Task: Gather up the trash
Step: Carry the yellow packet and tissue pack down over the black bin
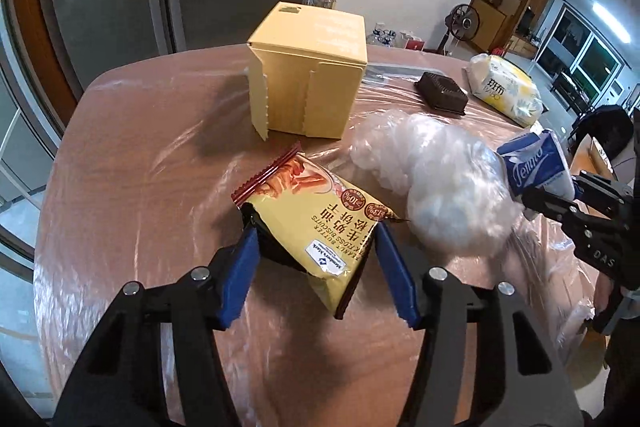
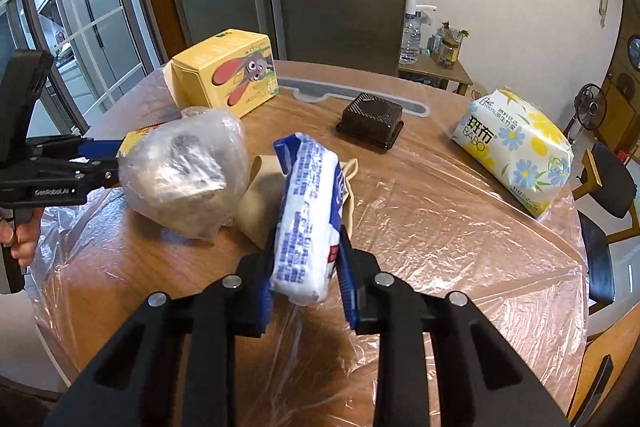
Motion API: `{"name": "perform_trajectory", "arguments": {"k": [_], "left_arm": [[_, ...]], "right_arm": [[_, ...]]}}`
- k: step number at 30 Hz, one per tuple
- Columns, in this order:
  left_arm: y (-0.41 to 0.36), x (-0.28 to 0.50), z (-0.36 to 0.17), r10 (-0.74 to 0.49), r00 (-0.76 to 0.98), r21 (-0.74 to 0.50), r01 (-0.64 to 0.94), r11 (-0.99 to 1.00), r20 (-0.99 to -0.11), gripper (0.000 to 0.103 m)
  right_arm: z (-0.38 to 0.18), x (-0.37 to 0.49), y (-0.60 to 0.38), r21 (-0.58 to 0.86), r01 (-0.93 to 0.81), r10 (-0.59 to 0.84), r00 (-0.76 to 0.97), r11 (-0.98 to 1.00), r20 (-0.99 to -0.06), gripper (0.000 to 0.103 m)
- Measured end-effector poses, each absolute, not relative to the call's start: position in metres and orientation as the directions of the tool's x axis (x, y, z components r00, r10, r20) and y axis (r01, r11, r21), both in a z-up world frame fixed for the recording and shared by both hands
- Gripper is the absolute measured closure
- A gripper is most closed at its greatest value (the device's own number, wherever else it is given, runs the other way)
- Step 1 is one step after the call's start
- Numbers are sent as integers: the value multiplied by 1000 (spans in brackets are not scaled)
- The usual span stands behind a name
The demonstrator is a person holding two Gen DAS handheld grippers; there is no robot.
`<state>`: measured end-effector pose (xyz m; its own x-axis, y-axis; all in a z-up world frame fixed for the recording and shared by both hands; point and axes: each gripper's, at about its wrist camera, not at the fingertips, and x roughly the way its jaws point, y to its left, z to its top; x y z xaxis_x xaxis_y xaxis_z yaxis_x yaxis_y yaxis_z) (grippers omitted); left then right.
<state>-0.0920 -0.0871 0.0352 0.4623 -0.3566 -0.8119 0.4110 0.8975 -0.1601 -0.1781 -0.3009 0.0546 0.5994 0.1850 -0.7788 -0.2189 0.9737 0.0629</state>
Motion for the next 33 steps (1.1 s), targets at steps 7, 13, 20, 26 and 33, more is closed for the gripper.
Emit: {"name": "perform_trajectory", "arguments": {"k": [7, 13, 20, 26, 33], "left_arm": [[-75, -114, 42, -370, 470, -177, 405, 897, -801, 44], [-77, -129, 44, -382, 475, -188, 405, 895, -793, 44], [-82, -148, 46, -398, 473, -197, 418, 887, -786, 44], [-82, -159, 50, -404, 473, -198, 427, 882, -783, 44], [-81, -171, 58, -409, 483, -190, 438, 878, -774, 44]], "right_arm": [[58, -187, -300, 87, -220, 206, 603, 972, -771, 77], [57, -195, -300, 103, -217, 216, 597, 971, -773, 77], [57, -210, -300, 111, -210, 217, 595, 971, -774, 79], [57, -217, -301, 133, -208, 233, 592, 969, -772, 80], [65, -230, -301, 154, -210, 252, 602, 965, -758, 80]]}}
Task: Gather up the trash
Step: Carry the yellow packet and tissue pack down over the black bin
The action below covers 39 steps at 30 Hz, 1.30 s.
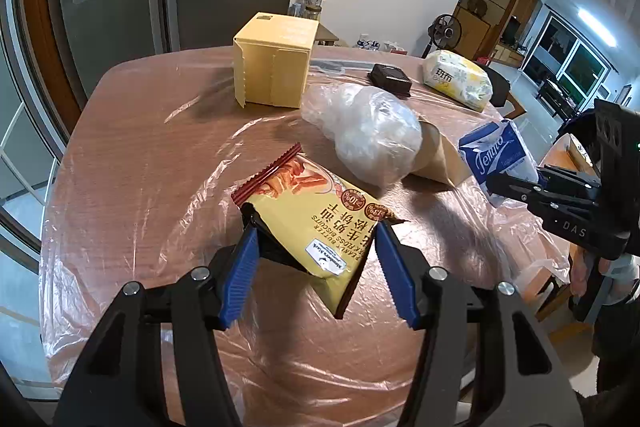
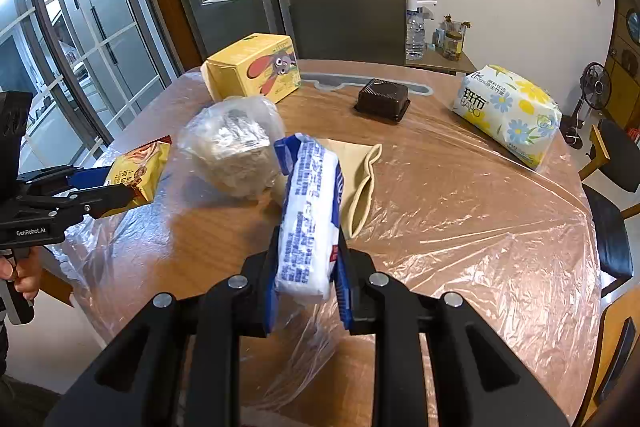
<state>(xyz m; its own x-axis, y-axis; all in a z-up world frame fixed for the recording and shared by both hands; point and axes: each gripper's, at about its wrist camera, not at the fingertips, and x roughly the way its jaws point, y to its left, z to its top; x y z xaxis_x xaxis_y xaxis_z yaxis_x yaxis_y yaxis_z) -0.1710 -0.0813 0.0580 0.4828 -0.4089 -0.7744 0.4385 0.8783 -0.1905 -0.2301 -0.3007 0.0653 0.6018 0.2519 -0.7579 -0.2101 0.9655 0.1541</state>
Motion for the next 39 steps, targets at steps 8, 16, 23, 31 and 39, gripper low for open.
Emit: {"name": "perform_trajectory", "arguments": {"k": [8, 16, 23, 31, 39], "left_arm": [[-80, -193, 65, -425, 483, -189, 462, 866, -766, 44], [-81, -218, 70, -434, 482, -183, 483, 856, -761, 44], [-84, -238, 71, -438, 474, -174, 502, 847, -763, 44], [-89, -266, 68, -442, 455, -166, 528, 833, -773, 44], [-93, -293, 64, -451, 426, -170, 552, 816, -784, 44]], "right_arm": [[77, -256, -298, 177, -229, 282, 605, 957, -744, 80], [84, -286, -290, 182, -252, 301, 602, 950, -739, 80], [87, -311, -284, 184, -265, 310, 595, 947, -741, 80], [81, -336, -275, 194, -282, 327, 569, 940, -755, 80], [76, -360, -269, 191, -308, 336, 537, 932, -774, 80]]}}
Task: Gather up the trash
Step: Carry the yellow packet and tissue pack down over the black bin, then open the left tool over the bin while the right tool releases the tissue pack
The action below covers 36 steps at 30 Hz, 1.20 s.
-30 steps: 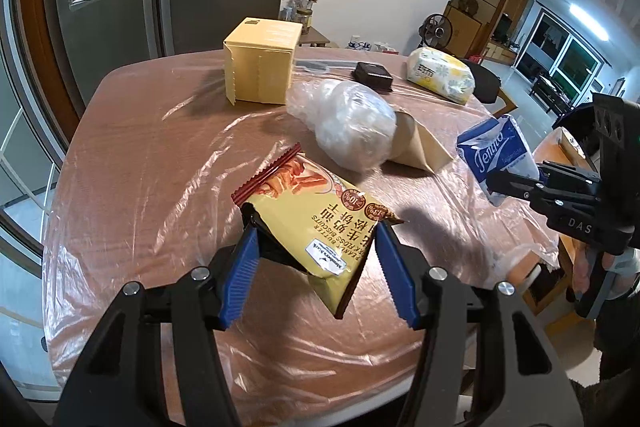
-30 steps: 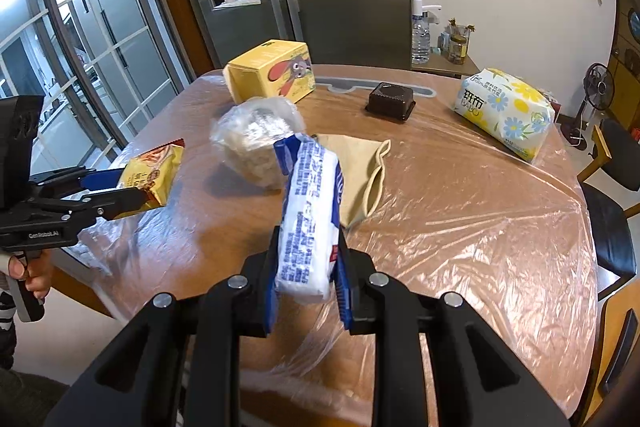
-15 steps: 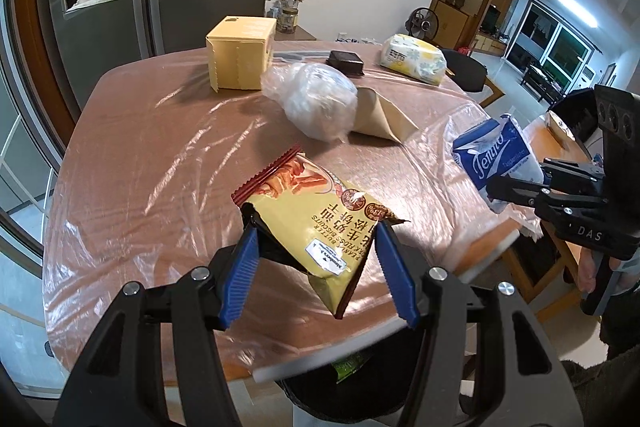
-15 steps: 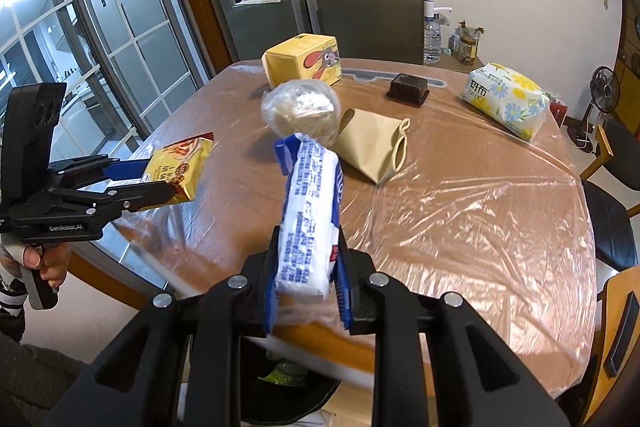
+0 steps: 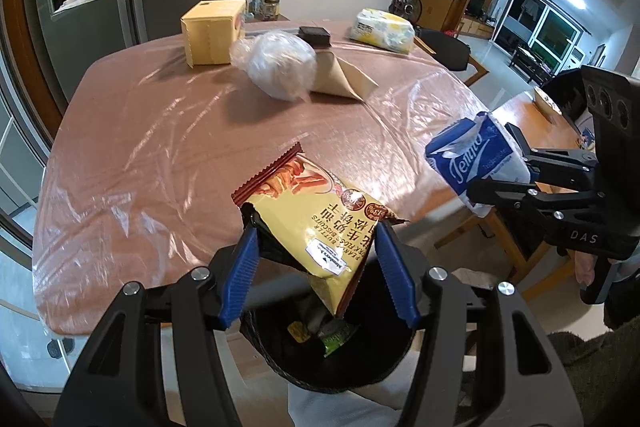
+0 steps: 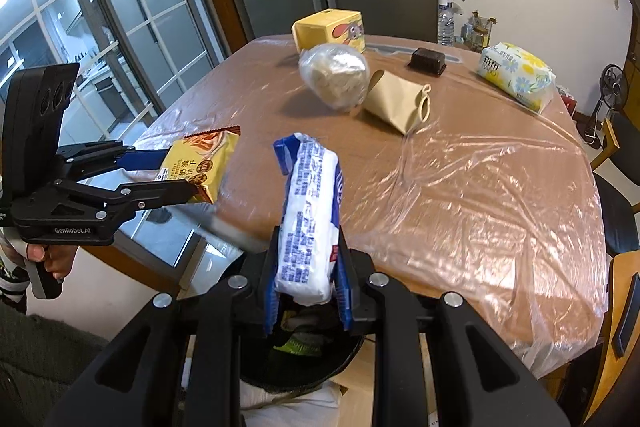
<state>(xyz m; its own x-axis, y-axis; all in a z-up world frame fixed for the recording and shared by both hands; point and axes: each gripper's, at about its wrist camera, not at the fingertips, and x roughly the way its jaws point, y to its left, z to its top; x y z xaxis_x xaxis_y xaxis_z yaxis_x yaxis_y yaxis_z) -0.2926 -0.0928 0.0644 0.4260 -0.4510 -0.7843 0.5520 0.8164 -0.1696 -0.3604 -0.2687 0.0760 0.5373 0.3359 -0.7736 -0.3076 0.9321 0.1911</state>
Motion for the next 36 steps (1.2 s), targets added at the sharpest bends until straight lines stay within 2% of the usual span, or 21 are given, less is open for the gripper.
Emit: {"name": "perform_trajectory", "arguments": {"k": [19, 20, 21, 23, 26, 28, 31, 36], "left_arm": [[-99, -343, 36, -421, 354, -150, 589, 794, -835, 44], [-100, -345, 34, -416, 353, -145, 591, 794, -838, 45], [-100, -346, 33, -416, 349, -146, 594, 791, -840, 57], [-101, -348, 29, -411, 339, -148, 591, 793, -847, 64], [-100, -345, 24, -417, 337, -163, 579, 799, -844, 65], [-100, -338, 15, -403, 319, -173, 560, 811, -858, 72], [-93, -336, 4, -422, 289, -224, 529, 819, -859, 72], [-89, -339, -19, -383, 258, -214, 507, 835, -887, 72]], "right_arm": [[36, -397, -253, 186, -336, 326, 429, 923, -843, 80], [34, -398, -252, 185, -336, 324, 425, 923, -845, 80], [33, -400, -252, 187, -337, 326, 423, 923, -846, 80], [32, -402, -250, 190, -335, 327, 422, 923, -845, 80], [27, -401, -249, 205, -327, 336, 420, 923, -843, 80], [20, -397, -247, 205, -319, 329, 410, 925, -850, 80], [8, -393, -242, 211, -320, 333, 395, 923, -856, 80], [-26, -388, -234, 216, -311, 319, 330, 925, -889, 80]]}}
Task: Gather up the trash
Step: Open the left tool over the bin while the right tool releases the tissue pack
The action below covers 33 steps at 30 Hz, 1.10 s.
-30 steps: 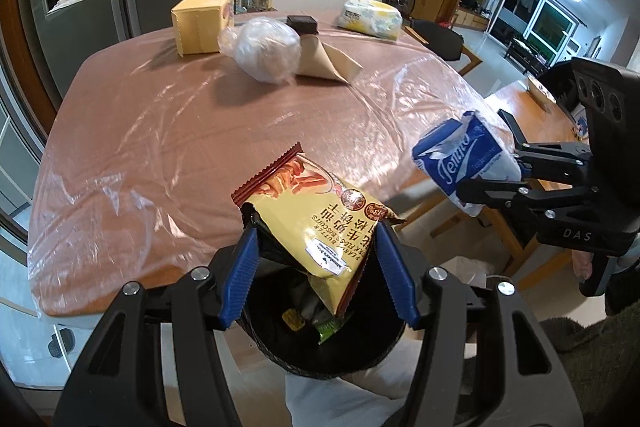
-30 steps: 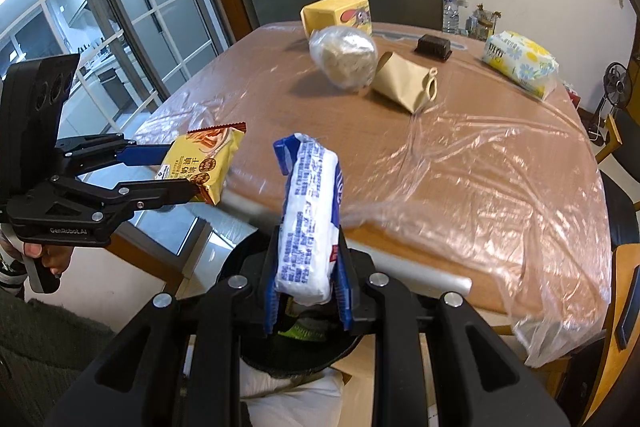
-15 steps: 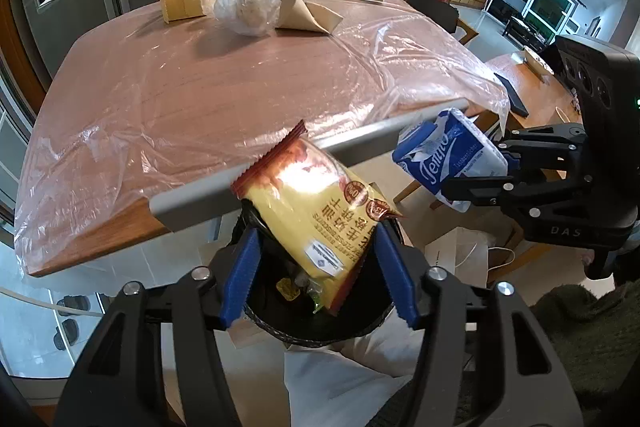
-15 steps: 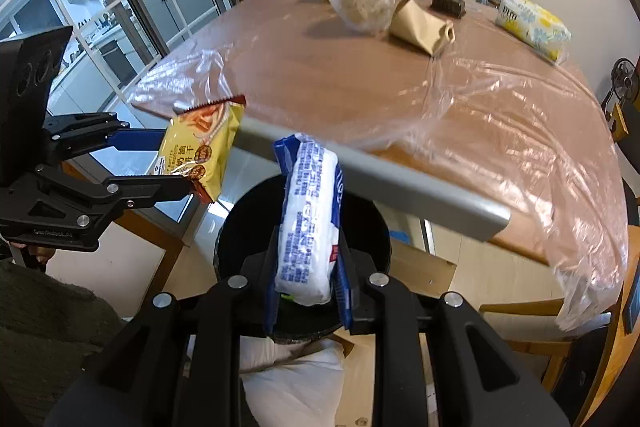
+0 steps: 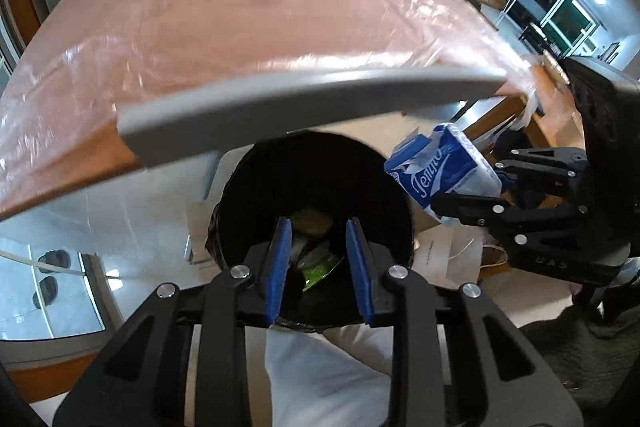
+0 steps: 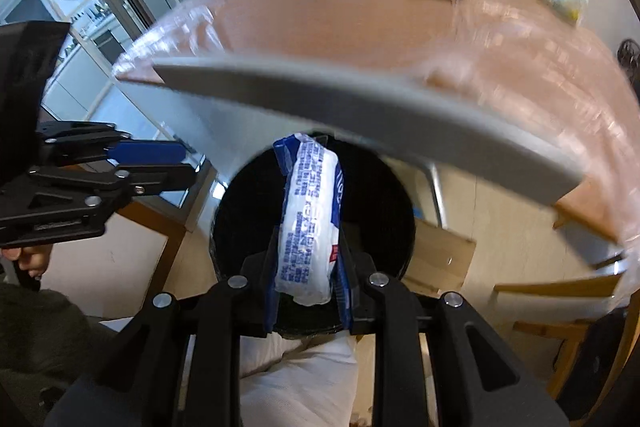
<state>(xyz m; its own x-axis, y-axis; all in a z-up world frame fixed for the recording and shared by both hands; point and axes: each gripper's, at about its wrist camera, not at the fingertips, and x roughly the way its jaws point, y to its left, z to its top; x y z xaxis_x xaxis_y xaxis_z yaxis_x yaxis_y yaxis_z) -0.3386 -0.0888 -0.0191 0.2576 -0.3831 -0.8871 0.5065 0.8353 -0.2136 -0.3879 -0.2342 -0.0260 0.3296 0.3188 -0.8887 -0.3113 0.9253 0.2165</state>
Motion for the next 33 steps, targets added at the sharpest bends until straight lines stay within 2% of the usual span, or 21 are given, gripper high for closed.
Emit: {"name": "perform_trajectory", "arguments": {"k": [12, 21, 23, 24, 25, 26, 28, 33], "left_arm": [[-104, -328, -76, -300, 191, -166, 513, 843, -935, 72], [-117, -325, -108, -253, 155, -129, 550, 825, -955, 71], [-118, -325, -110, -259, 149, -138, 552, 823, -954, 59], [-118, -324, -111, -268, 149, -145, 552, 821, -952, 42], [-118, -325, -109, -278, 158, -149, 552, 821, -947, 32], [-117, -324, -107, -283, 172, -145, 555, 819, -944, 29], [-119, -323, -106, -271, 187, -124, 560, 819, -944, 18], [-118, -319, -108, -257, 191, -114, 550, 828, -947, 16]], "right_arm": [[-94, -378, -210, 142, -357, 233, 229, 923, -945, 80], [-118, -369, -209, 111, -326, 182, 196, 939, -964, 78], [-119, -366, -211, 116, -307, 180, 190, 945, -965, 76], [-120, -365, -212, 125, -299, 186, 182, 946, -966, 64], [-119, -364, -214, 130, -290, 188, 184, 948, -965, 49], [-118, -364, -215, 134, -283, 193, 194, 950, -962, 43], [-117, -364, -216, 132, -280, 190, 191, 951, -963, 42], [-117, -360, -223, 142, -261, 197, 196, 955, -961, 38]]}}
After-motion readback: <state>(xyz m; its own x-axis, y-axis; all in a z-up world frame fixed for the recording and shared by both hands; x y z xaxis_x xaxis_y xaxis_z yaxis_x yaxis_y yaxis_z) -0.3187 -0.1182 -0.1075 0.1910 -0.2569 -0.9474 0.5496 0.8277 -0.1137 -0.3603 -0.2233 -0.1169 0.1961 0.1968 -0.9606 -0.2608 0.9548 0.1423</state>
